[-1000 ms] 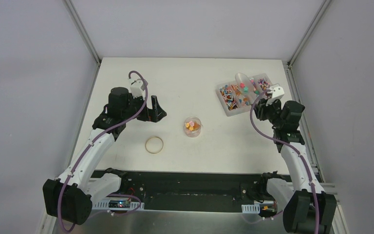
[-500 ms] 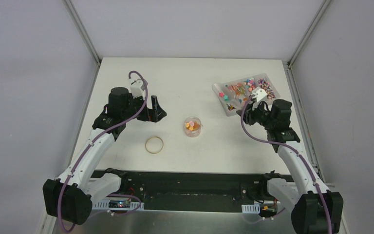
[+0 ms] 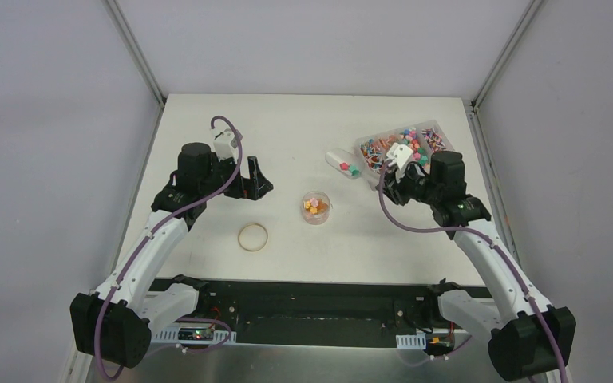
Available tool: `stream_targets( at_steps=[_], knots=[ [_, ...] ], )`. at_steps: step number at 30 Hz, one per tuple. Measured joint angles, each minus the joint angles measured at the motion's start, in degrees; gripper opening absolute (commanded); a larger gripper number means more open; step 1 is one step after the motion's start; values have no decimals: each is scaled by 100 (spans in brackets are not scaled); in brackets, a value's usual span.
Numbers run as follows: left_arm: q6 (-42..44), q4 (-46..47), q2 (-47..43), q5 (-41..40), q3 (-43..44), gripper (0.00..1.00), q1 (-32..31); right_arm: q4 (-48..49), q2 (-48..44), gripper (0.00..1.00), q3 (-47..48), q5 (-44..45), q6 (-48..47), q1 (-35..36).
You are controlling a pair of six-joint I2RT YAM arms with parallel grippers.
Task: Pack the candies
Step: Place the fake candies in the packing bottle.
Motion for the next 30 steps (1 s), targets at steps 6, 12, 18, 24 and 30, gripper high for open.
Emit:
stream_targets(
  at_steps=[6, 12, 18, 24, 30],
  knots=[
    [0, 0, 0, 2, 0, 99, 0, -905, 35, 0, 348, 278, -695, 426],
    [0, 0, 0, 2, 0, 99, 0, -1626, 111, 0, 533, 577, -1167, 699],
    [0, 0, 0, 2, -7, 99, 0, -2046, 111, 0, 590, 831, -1432, 1056],
    [0, 0, 0, 2, -7, 99, 0, -2352, 140, 0, 730, 1209, -1532, 1394],
    [0, 0, 0, 2, -7, 99, 0, -2524, 260, 0, 848, 1628, -1547, 1773]
  ],
)
